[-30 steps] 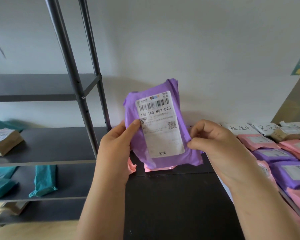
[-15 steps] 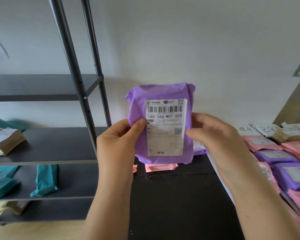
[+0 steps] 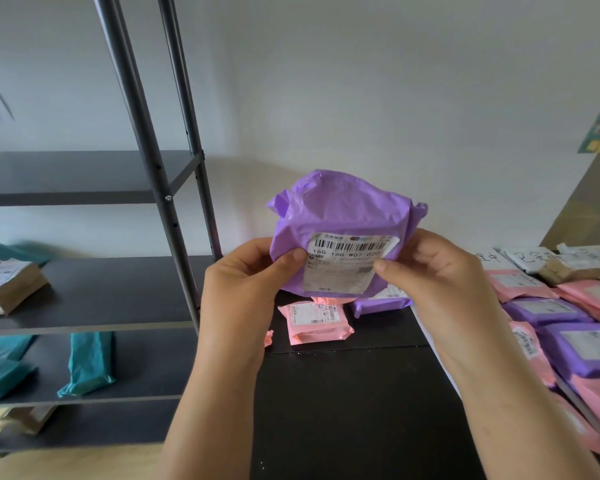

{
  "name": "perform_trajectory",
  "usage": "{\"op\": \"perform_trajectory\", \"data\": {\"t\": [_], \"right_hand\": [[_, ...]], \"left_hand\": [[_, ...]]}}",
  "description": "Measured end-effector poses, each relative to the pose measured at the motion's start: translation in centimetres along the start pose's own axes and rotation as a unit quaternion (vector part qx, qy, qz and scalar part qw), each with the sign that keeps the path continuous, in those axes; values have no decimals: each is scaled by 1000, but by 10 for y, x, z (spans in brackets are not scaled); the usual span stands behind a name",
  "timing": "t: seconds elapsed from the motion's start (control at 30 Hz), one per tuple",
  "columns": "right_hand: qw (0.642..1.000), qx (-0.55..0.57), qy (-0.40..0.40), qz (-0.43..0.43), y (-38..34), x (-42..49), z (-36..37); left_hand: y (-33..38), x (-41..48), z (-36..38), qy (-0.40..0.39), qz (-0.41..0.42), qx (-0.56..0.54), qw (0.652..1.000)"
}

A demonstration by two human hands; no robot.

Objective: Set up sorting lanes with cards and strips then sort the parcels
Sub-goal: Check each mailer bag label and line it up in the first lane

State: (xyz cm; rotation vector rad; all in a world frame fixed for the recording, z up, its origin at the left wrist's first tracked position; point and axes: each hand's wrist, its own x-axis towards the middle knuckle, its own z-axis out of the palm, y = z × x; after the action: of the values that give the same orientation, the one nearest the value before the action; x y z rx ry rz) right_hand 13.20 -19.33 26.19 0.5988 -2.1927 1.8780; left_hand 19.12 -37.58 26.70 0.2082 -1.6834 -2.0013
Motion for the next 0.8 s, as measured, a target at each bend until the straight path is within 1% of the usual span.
{"op": "perform_trajectory", "data": {"t": [0.1, 0.2, 0.3, 0.37, 0.47, 0.6, 0.7, 0.8], "right_hand": [[1000, 9, -4, 17, 0, -1, 1], [1000, 10, 4, 29, -1, -4, 2], [998, -17, 50, 39, 2, -10, 0], [992, -69, 98, 35, 4, -16, -5], [978, -168, 123, 9, 8, -27, -13], [961, -253, 115, -8, 16, -42, -22], [952, -289, 105, -6, 21, -52, -30], [949, -295, 107, -7, 26, -58, -44]], "left_hand": [[-1, 0, 1, 2, -9, -15, 1000], [-8, 0, 0, 20, -10, 17, 1000], [-19, 1, -2, 36, -11, 85, 996], [-28, 2, -2, 32, -21, 129, 991], [-41, 1, 2, 0, -16, 186, 982], [-54, -7, 15, -78, -2, 242, 967], [-59, -14, 30, -131, -17, 250, 959], [-61, -21, 48, -158, 3, 275, 948]]}}
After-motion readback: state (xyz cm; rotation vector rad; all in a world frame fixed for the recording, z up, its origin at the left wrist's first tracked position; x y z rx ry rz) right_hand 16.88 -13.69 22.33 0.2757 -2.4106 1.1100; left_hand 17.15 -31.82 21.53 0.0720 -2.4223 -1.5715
